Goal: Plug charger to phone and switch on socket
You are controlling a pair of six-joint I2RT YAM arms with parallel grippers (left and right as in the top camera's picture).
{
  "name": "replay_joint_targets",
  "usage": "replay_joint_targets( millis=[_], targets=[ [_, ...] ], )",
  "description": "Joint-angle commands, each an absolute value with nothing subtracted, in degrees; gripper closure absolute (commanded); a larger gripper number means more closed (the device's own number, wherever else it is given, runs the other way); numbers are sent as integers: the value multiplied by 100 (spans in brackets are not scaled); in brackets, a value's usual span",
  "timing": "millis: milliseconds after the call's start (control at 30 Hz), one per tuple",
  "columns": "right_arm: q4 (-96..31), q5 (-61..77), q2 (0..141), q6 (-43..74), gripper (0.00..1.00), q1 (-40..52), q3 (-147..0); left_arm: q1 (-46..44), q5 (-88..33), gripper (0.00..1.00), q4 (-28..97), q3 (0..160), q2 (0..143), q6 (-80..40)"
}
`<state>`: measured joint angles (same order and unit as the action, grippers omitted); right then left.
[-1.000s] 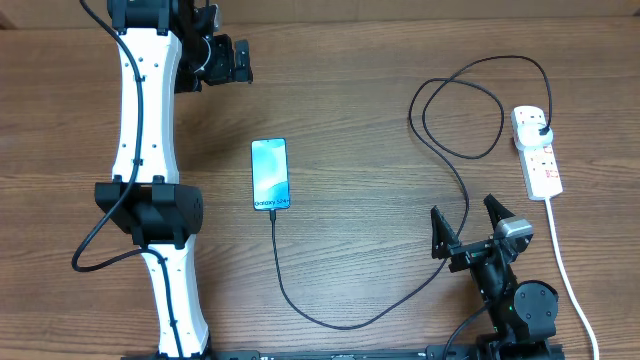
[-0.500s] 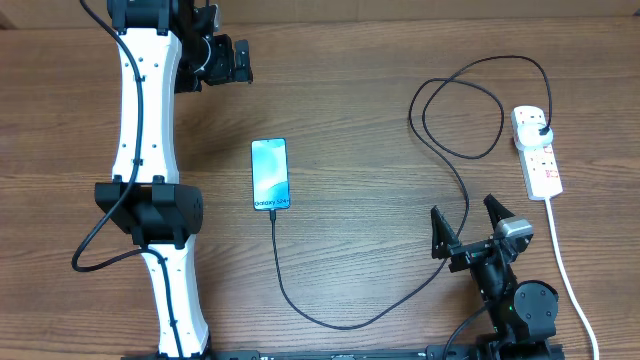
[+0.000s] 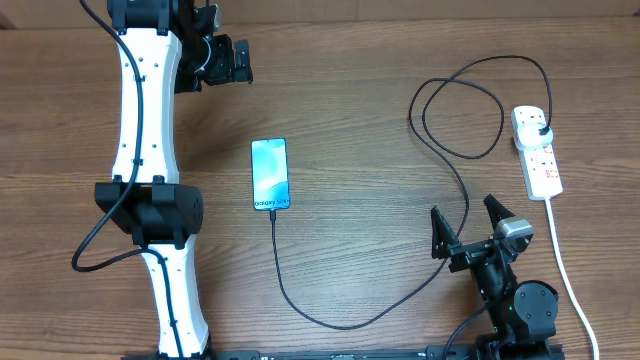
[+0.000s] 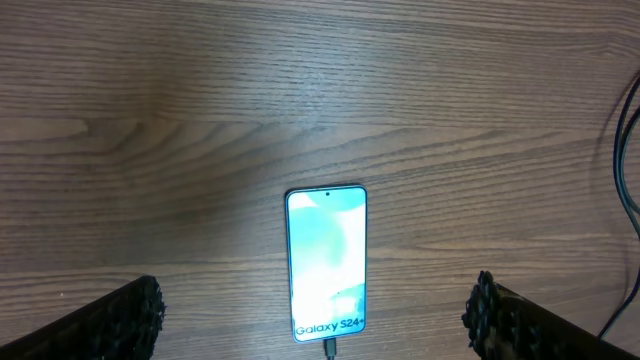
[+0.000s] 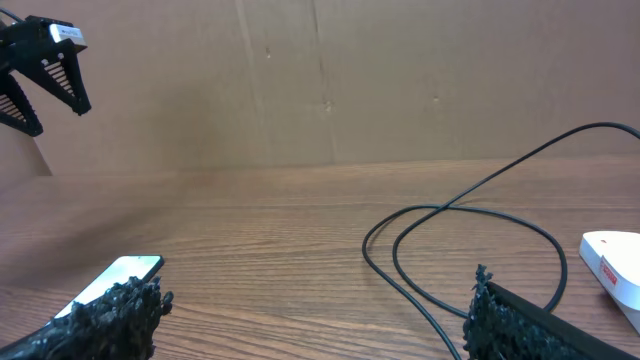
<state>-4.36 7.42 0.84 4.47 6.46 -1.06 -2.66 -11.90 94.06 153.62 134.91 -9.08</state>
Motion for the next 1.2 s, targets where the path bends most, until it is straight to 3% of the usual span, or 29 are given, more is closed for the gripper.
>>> replay_joint_targets(
  millis=[0, 367, 800, 1167],
  targets=[
    [-419, 690, 16, 443, 0, 679, -45, -309, -1181, 0, 9404, 15450, 13417, -943],
    [-419, 690, 16, 443, 0, 679, -45, -434, -1181, 0, 9402, 15148, 12658, -943],
    [-419, 690, 16, 443, 0, 679, -45, -454, -1181, 0, 9406, 12348, 9651, -943],
    [-419, 690, 16, 443, 0, 679, -45, -454, -1074, 0, 9406, 10440, 8114, -939]
  ],
)
